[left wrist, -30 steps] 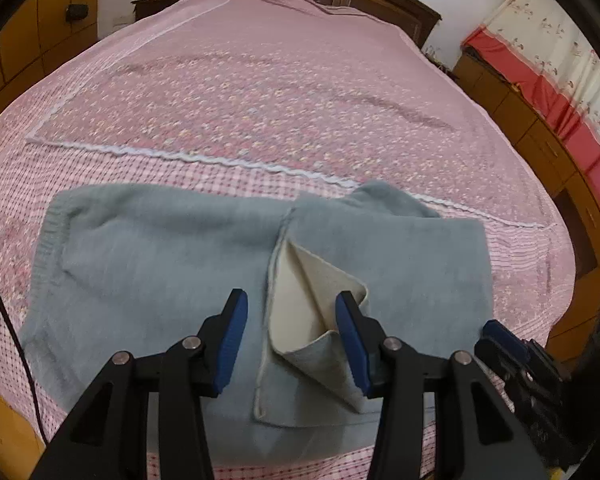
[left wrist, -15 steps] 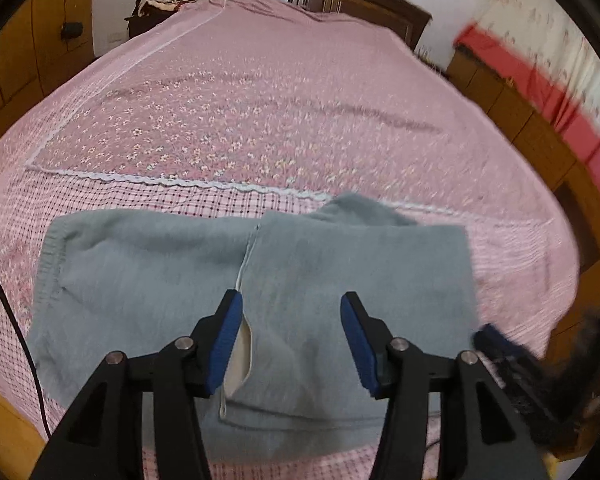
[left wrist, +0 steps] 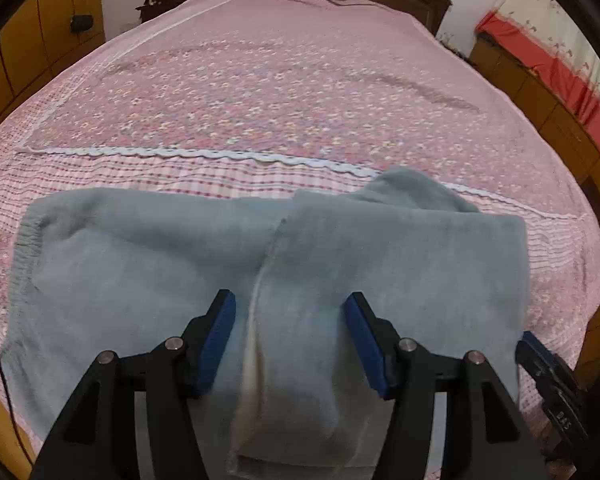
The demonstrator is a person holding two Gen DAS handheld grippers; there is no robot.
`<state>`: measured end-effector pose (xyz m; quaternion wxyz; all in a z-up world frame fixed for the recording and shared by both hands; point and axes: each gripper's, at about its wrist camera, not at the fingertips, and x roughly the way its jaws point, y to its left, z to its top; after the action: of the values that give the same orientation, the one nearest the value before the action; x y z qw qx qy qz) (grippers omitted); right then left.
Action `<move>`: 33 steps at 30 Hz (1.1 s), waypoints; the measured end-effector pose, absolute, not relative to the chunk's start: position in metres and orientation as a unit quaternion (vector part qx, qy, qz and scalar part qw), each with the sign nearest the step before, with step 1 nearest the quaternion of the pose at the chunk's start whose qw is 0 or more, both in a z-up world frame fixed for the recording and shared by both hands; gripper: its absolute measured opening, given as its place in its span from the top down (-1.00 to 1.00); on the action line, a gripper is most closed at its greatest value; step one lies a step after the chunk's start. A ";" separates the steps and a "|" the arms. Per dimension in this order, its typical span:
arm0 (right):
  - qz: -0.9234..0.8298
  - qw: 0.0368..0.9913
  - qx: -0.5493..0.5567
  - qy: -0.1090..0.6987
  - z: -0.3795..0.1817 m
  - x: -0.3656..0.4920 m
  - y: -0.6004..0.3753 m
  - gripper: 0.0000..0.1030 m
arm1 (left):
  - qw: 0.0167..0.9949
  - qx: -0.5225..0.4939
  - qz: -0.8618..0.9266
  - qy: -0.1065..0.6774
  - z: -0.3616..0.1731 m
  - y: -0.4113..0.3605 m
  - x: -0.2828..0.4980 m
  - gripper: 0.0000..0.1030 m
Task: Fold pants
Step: 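Lower the left gripper onto the folded crotch seam and close on it, then lift the seam with the left gripper and fold it over the other half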
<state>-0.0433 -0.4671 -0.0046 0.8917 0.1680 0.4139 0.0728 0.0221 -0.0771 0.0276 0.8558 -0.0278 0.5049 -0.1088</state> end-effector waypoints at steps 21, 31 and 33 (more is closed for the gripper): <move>0.087 0.893 0.175 0.405 -0.008 -0.047 -0.467 0.09 | 0.858 -0.091 -0.126 0.489 0.019 -0.073 0.016 0.65; 0.085 0.899 0.178 0.391 -0.001 -0.053 -0.459 0.04 | 0.870 -0.082 -0.128 0.469 0.032 -0.073 0.002 0.84; 0.083 0.900 0.175 0.389 0.000 -0.055 -0.457 0.04 | 0.875 -0.074 -0.131 0.459 0.039 -0.074 -0.002 0.85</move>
<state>-0.0549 -0.4573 0.0004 0.9004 0.1751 0.3894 0.0833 -0.0019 -0.0741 0.0387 0.8754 -0.0738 0.4594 -0.1310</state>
